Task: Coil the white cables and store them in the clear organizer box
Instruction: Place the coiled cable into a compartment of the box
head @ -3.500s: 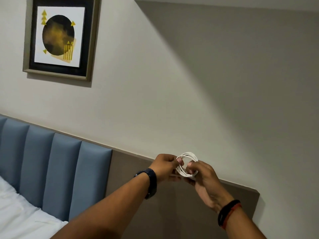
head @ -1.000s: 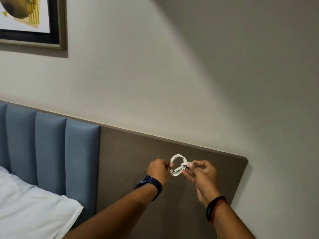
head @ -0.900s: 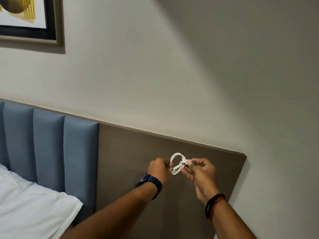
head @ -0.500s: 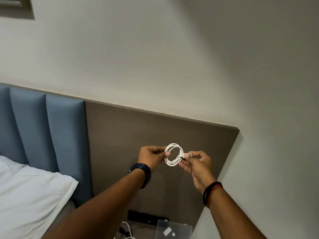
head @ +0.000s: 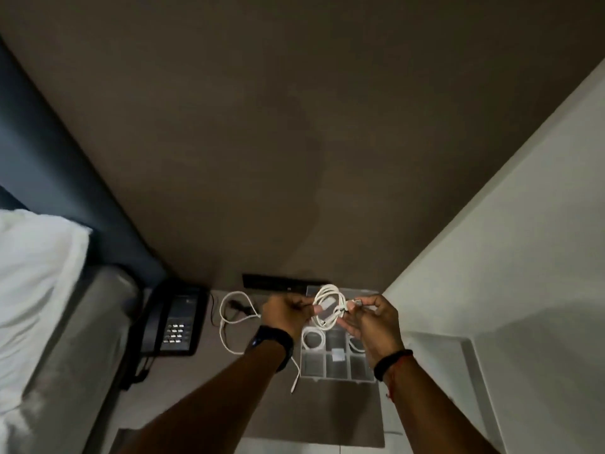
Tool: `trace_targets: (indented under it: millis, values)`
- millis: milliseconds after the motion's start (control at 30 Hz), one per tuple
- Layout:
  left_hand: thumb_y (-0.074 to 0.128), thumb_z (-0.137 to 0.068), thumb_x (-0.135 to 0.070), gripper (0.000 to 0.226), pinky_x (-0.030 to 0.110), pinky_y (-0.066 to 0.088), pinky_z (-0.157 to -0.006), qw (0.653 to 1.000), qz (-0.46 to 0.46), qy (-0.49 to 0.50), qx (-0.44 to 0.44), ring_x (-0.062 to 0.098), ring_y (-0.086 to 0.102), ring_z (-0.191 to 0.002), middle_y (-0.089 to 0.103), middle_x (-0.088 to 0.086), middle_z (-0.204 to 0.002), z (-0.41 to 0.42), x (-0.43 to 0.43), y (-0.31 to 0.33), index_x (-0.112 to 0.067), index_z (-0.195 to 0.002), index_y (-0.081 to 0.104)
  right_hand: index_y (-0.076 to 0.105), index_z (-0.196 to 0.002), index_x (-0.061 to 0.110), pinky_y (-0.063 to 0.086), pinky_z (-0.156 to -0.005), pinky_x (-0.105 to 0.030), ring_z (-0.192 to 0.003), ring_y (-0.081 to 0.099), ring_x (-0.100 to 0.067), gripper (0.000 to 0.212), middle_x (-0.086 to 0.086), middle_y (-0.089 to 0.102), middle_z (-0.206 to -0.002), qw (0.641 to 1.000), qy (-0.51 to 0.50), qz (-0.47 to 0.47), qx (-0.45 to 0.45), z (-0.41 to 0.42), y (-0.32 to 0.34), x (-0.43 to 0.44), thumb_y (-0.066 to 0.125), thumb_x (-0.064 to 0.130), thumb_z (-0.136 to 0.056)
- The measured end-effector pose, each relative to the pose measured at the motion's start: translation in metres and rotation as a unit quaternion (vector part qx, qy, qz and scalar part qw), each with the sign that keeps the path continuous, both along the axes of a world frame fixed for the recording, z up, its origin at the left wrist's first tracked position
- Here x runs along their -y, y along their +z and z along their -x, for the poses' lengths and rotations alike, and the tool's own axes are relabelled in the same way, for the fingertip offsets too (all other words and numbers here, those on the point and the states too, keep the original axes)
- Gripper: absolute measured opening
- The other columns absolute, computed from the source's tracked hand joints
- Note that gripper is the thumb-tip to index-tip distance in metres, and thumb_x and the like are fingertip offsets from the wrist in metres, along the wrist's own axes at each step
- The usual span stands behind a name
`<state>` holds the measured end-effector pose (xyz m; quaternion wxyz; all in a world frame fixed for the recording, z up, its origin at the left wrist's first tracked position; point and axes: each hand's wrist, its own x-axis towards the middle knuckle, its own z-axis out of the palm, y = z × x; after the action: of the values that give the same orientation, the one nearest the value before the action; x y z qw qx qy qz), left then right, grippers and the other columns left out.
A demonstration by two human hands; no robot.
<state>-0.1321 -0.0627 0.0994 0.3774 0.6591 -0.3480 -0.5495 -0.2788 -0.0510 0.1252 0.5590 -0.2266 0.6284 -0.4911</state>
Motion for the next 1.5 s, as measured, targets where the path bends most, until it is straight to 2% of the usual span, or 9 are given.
trace_targets:
  millis: [133, 300, 500, 733, 833, 933, 1100, 1367, 1500]
  values:
    - [0.081, -0.064, 0.0, 0.016, 0.013, 0.05, -0.056, 0.998, -0.061, 0.013, 0.03, 0.002, 0.059, -0.053, 0.07, -0.009, -0.057, 0.011, -0.02, -0.127, -0.012, -0.074, 0.077, 0.05, -0.081, 0.004, 0.058, -0.062, -0.036, -0.078, 0.063, -0.028, 0.016, -0.017, 0.061, -0.081, 0.998, -0.005, -0.061, 0.008, 0.007, -0.132, -0.014, 0.055, -0.011, -0.086]
    - [0.083, -0.065, -0.012, 0.015, 0.031, 0.054, -0.085, 0.99, -0.112, 0.016, 0.085, 0.023, 0.069, -0.087, 0.077, 0.007, -0.084, 0.024, -0.029, -0.254, -0.016, -0.079, 0.078, 0.048, -0.08, 0.009, 0.058, -0.054, -0.025, -0.07, 0.06, -0.022, 0.022, -0.013, 0.058, -0.076, 0.992, -0.038, -0.116, 0.022, 0.011, -0.259, -0.019, 0.054, -0.012, -0.086]
    - [0.083, -0.064, -0.012, 0.015, -0.004, 0.039, -0.056, 0.989, -0.096, 0.048, 0.098, 0.001, 0.063, -0.067, 0.073, -0.008, -0.071, 0.039, -0.028, -0.334, -0.023, -0.074, 0.077, 0.053, -0.075, 0.014, 0.051, -0.056, -0.02, -0.063, 0.057, -0.014, 0.021, -0.005, 0.06, -0.072, 0.984, -0.007, -0.098, -0.146, 0.018, -0.34, -0.01, 0.065, -0.001, -0.082]
    - [0.082, -0.066, -0.024, 0.018, 0.035, 0.046, -0.084, 0.956, 0.039, -0.015, 0.289, 0.023, 0.063, -0.09, 0.075, 0.004, -0.083, 0.044, -0.031, -0.354, -0.023, -0.084, 0.077, 0.049, -0.074, 0.022, 0.048, -0.066, -0.01, -0.078, 0.065, -0.011, 0.028, -0.002, 0.066, -0.081, 0.97, 0.062, -0.014, -0.235, 0.022, -0.366, -0.011, 0.064, 0.001, -0.084]
    - [0.081, -0.065, -0.029, 0.012, 0.031, 0.021, -0.077, 0.887, 0.104, -0.067, 0.445, 0.024, 0.05, -0.095, 0.074, -0.007, -0.082, 0.043, -0.038, -0.349, -0.031, -0.075, 0.075, 0.053, -0.076, 0.016, 0.053, -0.07, -0.016, -0.081, 0.066, -0.008, 0.02, -0.005, 0.07, -0.086, 0.936, 0.127, 0.035, -0.326, 0.021, -0.37, -0.018, 0.063, 0.001, -0.085]
    - [0.08, -0.063, -0.031, 0.009, 0.045, 0.037, -0.077, 0.845, 0.105, -0.121, 0.511, 0.031, 0.046, -0.098, 0.066, 0.002, -0.097, 0.04, -0.045, -0.348, -0.029, -0.069, 0.074, 0.062, -0.087, 0.012, 0.054, -0.072, -0.041, -0.085, 0.064, -0.029, 0.001, -0.016, 0.068, -0.088, 0.869, 0.209, 0.061, -0.444, 0.022, -0.372, -0.02, 0.062, 0.013, -0.087]
    - [0.071, -0.074, -0.03, 0.009, 0.045, 0.041, -0.074, 0.807, 0.109, -0.204, 0.543, 0.036, 0.055, -0.092, 0.062, 0.007, -0.098, 0.038, -0.038, -0.346, -0.021, -0.076, 0.073, 0.071, -0.089, 0.012, 0.055, -0.066, -0.045, -0.07, 0.062, -0.038, 0.014, -0.017, 0.065, -0.062, 0.772, 0.249, 0.136, -0.569, 0.02, -0.358, -0.015, 0.071, 0.005, -0.076]
    - [0.081, -0.065, -0.021, 0.022, 0.044, 0.049, -0.064, 0.878, 0.112, -0.133, 0.446, 0.037, 0.058, -0.08, 0.065, 0.016, -0.093, 0.036, -0.021, -0.339, -0.011, -0.085, 0.075, 0.075, -0.094, 0.013, 0.049, -0.062, -0.038, -0.069, 0.059, -0.033, 0.032, -0.006, 0.071, -0.061, 0.669, 0.328, 0.166, -0.645, 0.023, -0.359, -0.009, 0.076, -0.002, -0.066]
    - [0.072, -0.07, -0.032, 0.017, 0.04, 0.047, -0.064, 0.829, 0.181, -0.196, 0.492, 0.034, 0.061, -0.079, 0.069, 0.009, -0.089, 0.032, -0.012, -0.339, -0.015, -0.074, 0.076, 0.074, -0.097, 0.012, 0.049, -0.064, -0.039, -0.077, 0.057, -0.036, 0.02, -0.006, 0.075, -0.075, 0.649, 0.342, 0.169, -0.659, 0.02, -0.365, -0.005, 0.067, 0.006, -0.078]
